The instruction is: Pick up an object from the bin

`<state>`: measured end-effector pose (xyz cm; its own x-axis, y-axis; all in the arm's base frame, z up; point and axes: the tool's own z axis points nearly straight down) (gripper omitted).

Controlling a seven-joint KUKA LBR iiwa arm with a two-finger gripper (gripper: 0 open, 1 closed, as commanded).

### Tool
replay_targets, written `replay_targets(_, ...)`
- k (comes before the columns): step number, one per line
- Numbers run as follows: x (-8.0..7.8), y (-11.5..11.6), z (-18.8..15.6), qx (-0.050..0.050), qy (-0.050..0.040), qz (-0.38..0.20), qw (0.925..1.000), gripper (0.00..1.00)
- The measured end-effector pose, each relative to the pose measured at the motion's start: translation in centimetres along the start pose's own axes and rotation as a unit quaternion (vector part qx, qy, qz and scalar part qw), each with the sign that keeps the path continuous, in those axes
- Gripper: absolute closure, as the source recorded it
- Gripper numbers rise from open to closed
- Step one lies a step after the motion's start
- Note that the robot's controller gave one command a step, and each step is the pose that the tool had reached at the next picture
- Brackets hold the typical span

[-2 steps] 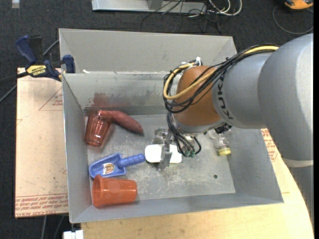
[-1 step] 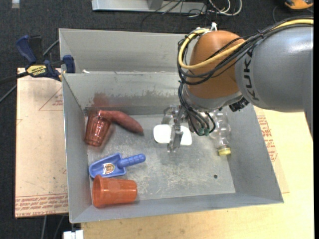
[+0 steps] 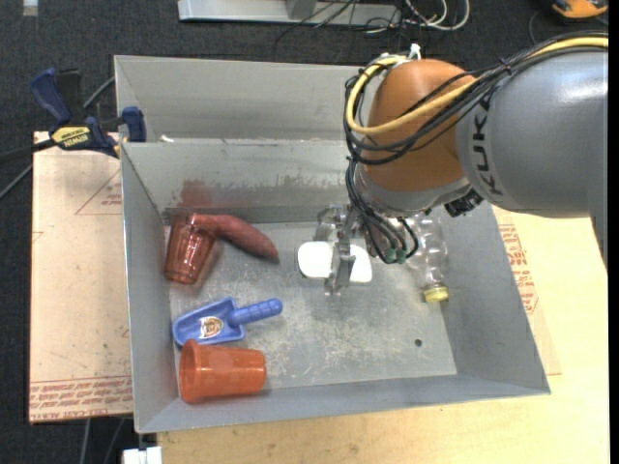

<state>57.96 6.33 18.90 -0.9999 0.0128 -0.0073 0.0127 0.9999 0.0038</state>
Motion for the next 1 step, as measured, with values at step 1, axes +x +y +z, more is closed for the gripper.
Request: replay_targets(1,-0.25,1.62,-14.87,-0.001,-0.0017,0.011,0.9999,1.00)
